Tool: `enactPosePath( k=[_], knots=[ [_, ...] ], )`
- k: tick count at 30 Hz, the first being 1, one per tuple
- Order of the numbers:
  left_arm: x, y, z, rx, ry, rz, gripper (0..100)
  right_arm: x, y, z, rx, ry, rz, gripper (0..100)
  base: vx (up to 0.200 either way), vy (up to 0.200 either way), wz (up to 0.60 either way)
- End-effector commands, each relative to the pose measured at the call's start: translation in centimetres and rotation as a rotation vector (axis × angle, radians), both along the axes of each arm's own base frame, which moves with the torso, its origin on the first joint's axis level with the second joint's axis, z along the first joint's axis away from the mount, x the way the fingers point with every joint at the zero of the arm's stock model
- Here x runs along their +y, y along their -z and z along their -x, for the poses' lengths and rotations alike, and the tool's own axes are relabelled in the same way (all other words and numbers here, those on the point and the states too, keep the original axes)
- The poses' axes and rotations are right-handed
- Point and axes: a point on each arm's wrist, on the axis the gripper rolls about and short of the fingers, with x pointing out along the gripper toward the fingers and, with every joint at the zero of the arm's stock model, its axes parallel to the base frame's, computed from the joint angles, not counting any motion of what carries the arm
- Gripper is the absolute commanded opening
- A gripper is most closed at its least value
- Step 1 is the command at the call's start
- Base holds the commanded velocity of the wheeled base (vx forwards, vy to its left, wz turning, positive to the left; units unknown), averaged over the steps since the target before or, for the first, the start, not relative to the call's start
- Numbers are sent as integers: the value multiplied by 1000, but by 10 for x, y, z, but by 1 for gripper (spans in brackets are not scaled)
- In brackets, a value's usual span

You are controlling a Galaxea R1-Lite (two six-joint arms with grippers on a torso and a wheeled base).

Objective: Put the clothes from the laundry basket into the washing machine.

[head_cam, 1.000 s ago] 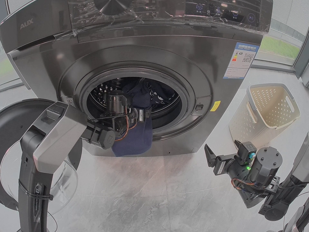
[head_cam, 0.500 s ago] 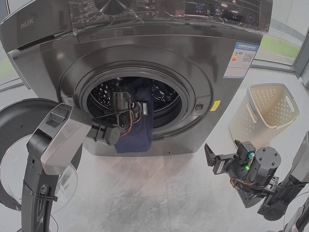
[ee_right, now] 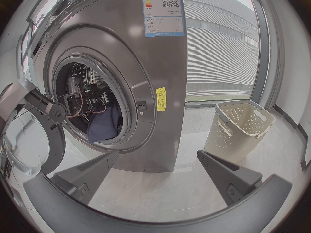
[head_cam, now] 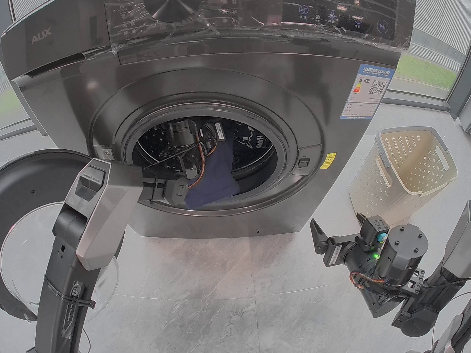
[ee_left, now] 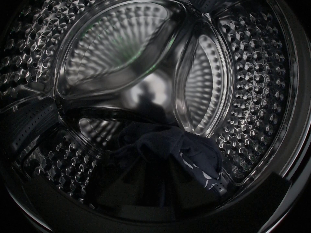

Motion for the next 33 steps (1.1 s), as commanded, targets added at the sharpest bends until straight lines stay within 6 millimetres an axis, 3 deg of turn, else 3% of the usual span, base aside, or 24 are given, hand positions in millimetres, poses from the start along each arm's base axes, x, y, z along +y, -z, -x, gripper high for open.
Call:
enactPosePath(
  k=[1, 9, 16, 17, 22, 30, 33],
  knots=[
    [-2, 16, 1, 57, 3, -25, 100, 0, 0, 0, 0, 0, 0, 100, 0, 0, 0],
    [8, 55, 37, 337, 27, -196, 100, 0, 0, 0, 0, -2, 0, 100, 0, 0, 0],
    [12, 72, 32, 363, 11, -236, 100, 1, 1, 0, 1, -2, 1, 100, 0, 0, 0],
    [12, 77, 29, 359, 9, -242, 0, 1, 1, 0, 1, -2, 1, 100, 0, 0, 0],
    [10, 69, 22, 326, 6, -227, 0, 0, 0, 0, 0, 0, 0, 100, 0, 0, 0],
    [2, 30, -6, 123, -42, -70, 0, 1, 0, 0, 0, -2, 0, 100, 0, 0, 0],
    [7, 41, -15, 73, -57, -51, 0, 1, 0, 0, -1, -2, -1, 100, 0, 0, 0]
  ],
)
